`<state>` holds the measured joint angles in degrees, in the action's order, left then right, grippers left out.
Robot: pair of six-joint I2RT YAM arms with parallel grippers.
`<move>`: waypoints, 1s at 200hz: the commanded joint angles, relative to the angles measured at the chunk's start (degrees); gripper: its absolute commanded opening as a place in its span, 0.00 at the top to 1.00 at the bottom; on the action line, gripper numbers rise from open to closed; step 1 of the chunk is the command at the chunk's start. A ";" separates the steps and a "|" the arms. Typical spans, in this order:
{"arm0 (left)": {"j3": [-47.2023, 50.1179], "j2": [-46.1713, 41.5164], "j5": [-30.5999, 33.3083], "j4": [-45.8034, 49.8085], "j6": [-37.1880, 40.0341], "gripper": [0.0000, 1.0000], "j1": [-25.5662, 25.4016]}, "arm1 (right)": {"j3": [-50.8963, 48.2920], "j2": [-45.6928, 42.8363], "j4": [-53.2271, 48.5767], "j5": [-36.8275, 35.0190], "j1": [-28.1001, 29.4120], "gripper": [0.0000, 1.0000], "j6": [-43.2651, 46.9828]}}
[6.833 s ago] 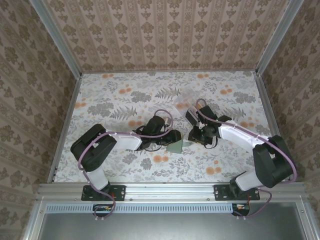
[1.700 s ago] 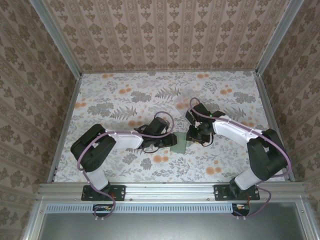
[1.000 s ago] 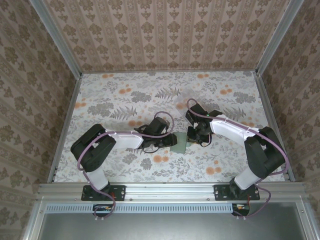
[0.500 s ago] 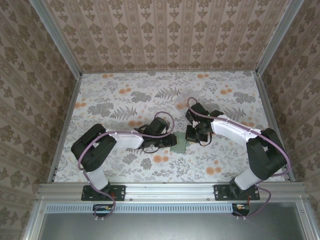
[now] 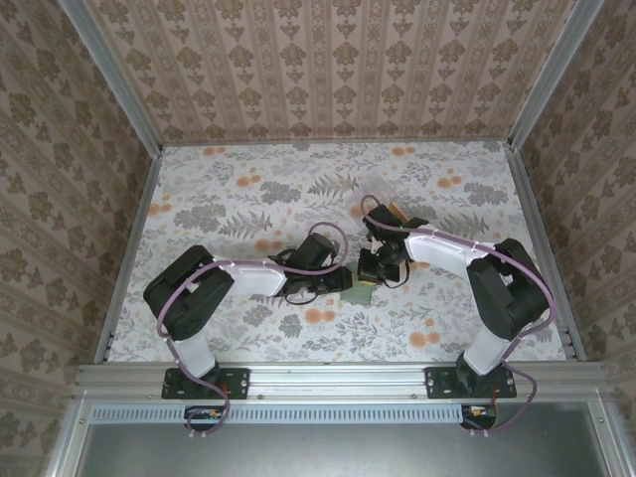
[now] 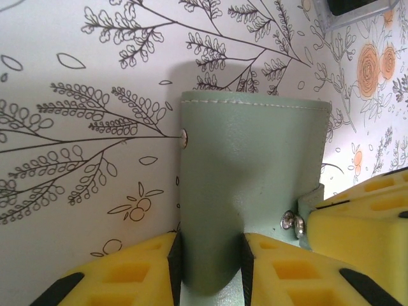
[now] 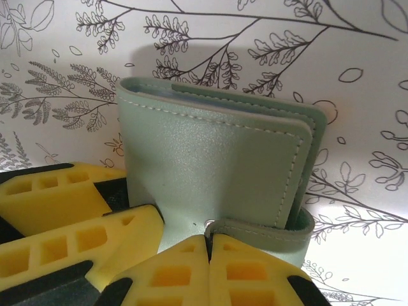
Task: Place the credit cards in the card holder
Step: Close the button on the card holder.
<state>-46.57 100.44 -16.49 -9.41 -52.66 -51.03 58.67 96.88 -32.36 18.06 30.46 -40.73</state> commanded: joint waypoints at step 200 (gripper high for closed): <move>0.50 0.33 -0.42 -1.49 0.12 0.70 -0.74 | -3.25 6.30 1.26 -3.99 3.12 1.00 -2.01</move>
<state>-46.54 100.57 -16.36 -9.41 -52.69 -51.03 60.03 100.09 -30.83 17.04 31.83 -43.48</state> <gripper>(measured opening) 0.285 0.063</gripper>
